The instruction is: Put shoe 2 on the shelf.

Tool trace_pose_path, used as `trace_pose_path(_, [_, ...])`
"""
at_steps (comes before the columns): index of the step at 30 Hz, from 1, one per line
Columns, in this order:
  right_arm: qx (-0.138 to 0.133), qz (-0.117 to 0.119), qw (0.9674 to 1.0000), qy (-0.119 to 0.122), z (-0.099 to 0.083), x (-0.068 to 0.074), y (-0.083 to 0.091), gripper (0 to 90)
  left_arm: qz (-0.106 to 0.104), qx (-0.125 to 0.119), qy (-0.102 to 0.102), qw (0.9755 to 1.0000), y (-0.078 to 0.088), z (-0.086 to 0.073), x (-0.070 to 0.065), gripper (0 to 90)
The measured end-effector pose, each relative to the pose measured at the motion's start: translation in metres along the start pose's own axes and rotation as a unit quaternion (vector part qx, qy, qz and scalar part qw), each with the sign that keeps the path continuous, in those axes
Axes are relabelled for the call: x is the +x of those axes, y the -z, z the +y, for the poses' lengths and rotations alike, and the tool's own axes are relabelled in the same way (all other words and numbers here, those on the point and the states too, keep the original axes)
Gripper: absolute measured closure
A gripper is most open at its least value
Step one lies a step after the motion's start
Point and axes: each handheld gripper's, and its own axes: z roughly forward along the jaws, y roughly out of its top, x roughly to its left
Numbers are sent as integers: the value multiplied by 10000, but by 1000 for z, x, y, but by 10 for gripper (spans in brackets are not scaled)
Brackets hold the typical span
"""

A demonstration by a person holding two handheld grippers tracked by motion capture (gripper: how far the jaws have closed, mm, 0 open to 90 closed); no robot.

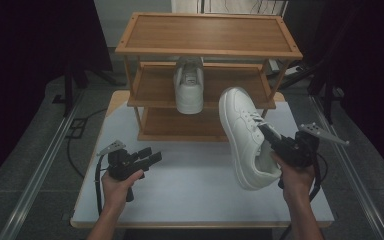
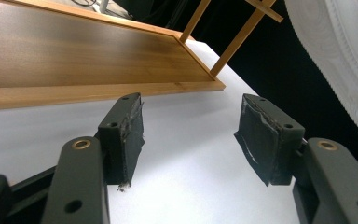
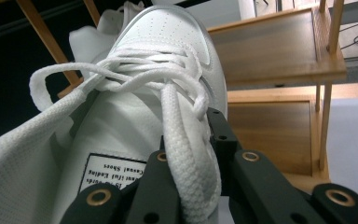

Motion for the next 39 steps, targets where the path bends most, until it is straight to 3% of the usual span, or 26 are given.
trace_pose_path(13, [-114, -207, 9997, -81, 34, -1, -27, 848, -26, 10, 13, 10000, 1, 0, 2, 405])
trace_pose_path(19, [-104, -385, 9991, -172, 51, 2, -49, 848, -28, 31, 37, 10000, 0, 0, 2, 405])
trace_pose_path(29, [-68, -629, 9979, -147, 75, 11, -83, 848, -37, -147, 81, 9999, 6, 2, 5, 409])
trace_pose_path(39, [-29, -833, 9963, -220, 86, 12, -111, 848, -29, -229, 109, 9997, 10, 3, 6, 411])
